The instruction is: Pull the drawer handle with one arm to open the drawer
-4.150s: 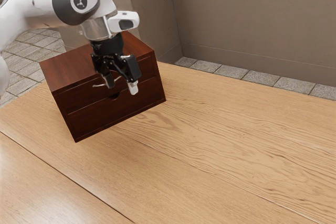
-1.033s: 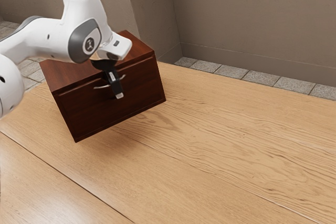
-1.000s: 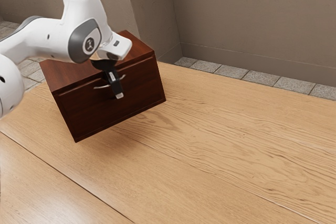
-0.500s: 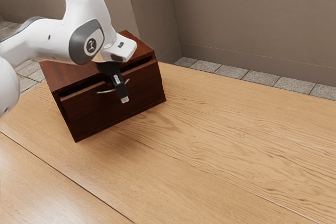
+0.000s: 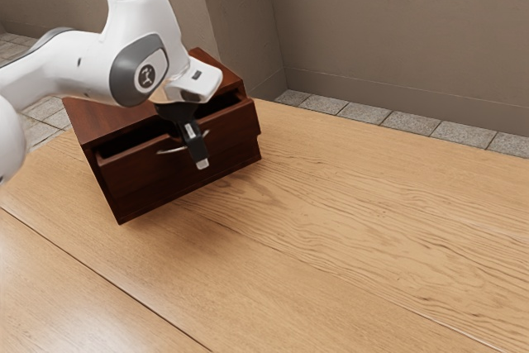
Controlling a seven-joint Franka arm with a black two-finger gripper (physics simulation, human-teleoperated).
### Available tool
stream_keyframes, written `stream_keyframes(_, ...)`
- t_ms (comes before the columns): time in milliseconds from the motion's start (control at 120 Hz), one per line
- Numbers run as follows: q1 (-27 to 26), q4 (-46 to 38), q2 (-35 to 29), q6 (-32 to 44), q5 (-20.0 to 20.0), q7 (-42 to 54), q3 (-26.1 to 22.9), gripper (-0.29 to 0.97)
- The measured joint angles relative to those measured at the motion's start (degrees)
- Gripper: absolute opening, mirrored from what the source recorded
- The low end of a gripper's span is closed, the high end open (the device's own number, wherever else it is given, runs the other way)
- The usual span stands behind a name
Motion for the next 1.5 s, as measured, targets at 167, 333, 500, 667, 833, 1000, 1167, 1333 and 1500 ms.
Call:
stream_keyframes(167, -0.1, -2.2, -1.9, -0.1, 0.2, -0.6, -0.1, 0.47)
stream_keyframes(333, -0.2, -3.2, -2.7, -0.4, 0.2, -1.2, 0.0, 0.49)
stream_keyframes(500, -0.8, -4.0, -3.6, -0.7, 0.2, -1.9, 0.0, 0.49)
stream_keyframes(667, -1.1, -5.3, -4.3, -0.8, 0.2, -2.5, 0.0, 0.52)
stream_keyframes(833, -2.3, -5.9, -4.8, -0.8, 1.1, -3.3, -0.1, 0.49)
stream_keyframes(1000, -3.2, -6.4, -5.4, -0.9, 1.6, -4.0, -0.1, 0.43)
stream_keyframes(1167, -5.3, -7.1, -6.6, -1.2, 2.6, -4.7, 0.0, 0.44)
stream_keyframes(1333, -7.1, -7.7, -7.4, -1.6, 3.6, -5.5, 0.0, 0.49)
stream_keyframes(1500, -7.8, -8.5, -7.6, -1.7, 3.9, -6.3, 0.0, 0.52)
